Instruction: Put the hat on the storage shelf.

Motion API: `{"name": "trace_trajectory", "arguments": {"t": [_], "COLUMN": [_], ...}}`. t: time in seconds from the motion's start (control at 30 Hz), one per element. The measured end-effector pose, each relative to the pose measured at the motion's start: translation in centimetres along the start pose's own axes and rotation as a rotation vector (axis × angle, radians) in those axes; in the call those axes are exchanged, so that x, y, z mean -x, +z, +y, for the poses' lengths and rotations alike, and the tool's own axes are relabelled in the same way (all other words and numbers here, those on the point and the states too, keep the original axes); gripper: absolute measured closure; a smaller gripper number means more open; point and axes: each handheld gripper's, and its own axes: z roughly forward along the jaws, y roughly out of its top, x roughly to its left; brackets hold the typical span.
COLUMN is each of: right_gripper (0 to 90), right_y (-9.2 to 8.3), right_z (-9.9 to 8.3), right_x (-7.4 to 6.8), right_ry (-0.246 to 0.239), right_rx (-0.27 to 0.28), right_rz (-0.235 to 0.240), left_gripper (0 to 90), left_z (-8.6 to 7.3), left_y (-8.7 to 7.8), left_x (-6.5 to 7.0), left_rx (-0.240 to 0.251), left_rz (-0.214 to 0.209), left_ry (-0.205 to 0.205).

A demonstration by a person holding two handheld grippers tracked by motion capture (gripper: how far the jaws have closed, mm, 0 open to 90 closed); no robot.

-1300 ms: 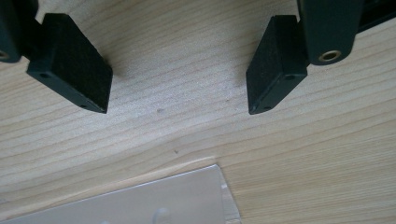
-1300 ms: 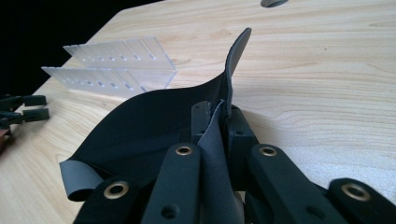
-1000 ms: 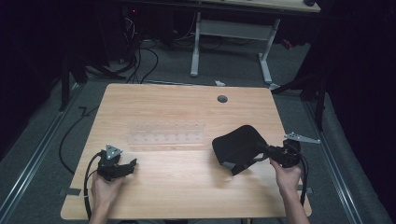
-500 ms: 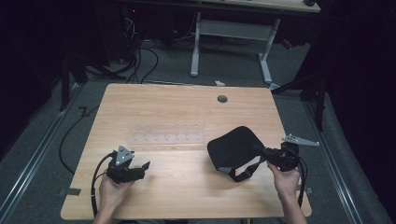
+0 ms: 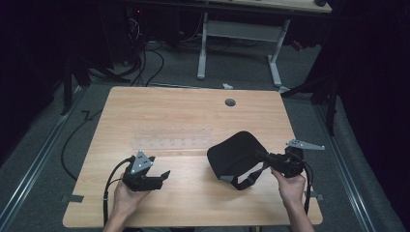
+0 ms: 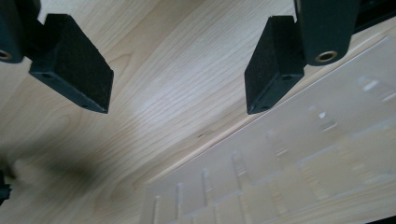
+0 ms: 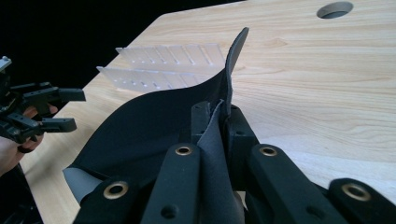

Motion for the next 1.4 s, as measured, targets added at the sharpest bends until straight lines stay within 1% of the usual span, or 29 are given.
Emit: {"name": "trace_trajectory", "arguments": {"t": [0.03, 0.07, 0.13, 0.17, 0.23, 0.33, 0.43, 0.5, 0.57, 0.8, 0.9, 1.1, 1.13, 1.27, 1.4], "right_gripper": [85.6, 85.5, 85.5, 85.5, 85.5, 85.5, 85.4, 85.4, 85.4, 85.4, 85.4, 85.3, 85.3, 85.3, 85.2], "right_y": [0.1, 0.1, 0.2, 0.3, 0.6, 0.8, 1.4, 1.6, 2.1, 3.1, 4.0, 4.7, 4.9, 5.2, 5.4], "right_z": [0.1, 0.1, 0.2, 0.2, 0.4, 0.6, 0.8, 0.9, 1.0, 1.3, 1.5, 1.7, 1.7, 1.8, 1.8], "right_x": [-0.2, -0.3, -0.4, -0.5, -0.9, -1.2, -1.8, -1.9, -2.4, -3.1, -3.6, -4.2, -4.5, -4.8, -5.0], "right_ry": [0.001, 0.003, 0.001, -0.002, -0.008, -0.010, -0.017, -0.018, -0.028, -0.039, -0.045, -0.057, -0.056, -0.063, -0.071], "right_rx": [-0.001, 0.000, 0.001, 0.001, -0.003, -0.006, -0.011, -0.016, -0.022, -0.037, -0.053, -0.061, -0.067, -0.073, -0.078], "right_rz": [0.004, 0.007, 0.011, 0.014, 0.023, 0.031, 0.047, 0.050, 0.060, 0.074, 0.083, 0.097, 0.101, 0.107, 0.115], "left_gripper": [24.3, 24.2, 24.2, 24.2, 24.0, 23.9, 23.2, 23.1, 23.0, 23.0, 23.1, 23.2, 23.3, 23.6, 23.5], "left_z": [0.1, 0.1, 0.2, 0.2, 0.3, 0.3, 0.2, 0.2, 0.2, 0.3, 0.3, 0.4, 0.4, 0.5, 0.4], "left_y": [0.2, 0.2, 0.3, 0.4, 0.6, 0.8, 1.0, 1.0, 1.1, 1.3, 1.4, 1.6, 1.7, 1.6, 1.7], "left_x": [0.6, 0.9, 1.1, 1.3, 2.0, 2.4, 3.1, 3.4, 3.7, 3.8, 3.9, 4.3, 4.5, 4.9, 4.9], "left_rx": [-0.003, -0.004, -0.002, -0.006, -0.006, -0.006, -0.023, -0.027, -0.033, -0.031, -0.029, -0.027, -0.023, -0.014, -0.025], "left_rz": [-0.020, -0.031, -0.038, -0.045, -0.067, -0.078, -0.094, -0.100, -0.113, -0.123, -0.130, -0.144, -0.150, -0.163, -0.162], "left_ry": [0.006, 0.006, 0.002, 0.008, 0.013, 0.017, 0.043, 0.049, 0.050, 0.041, 0.034, 0.040, 0.042, 0.043, 0.054]}}
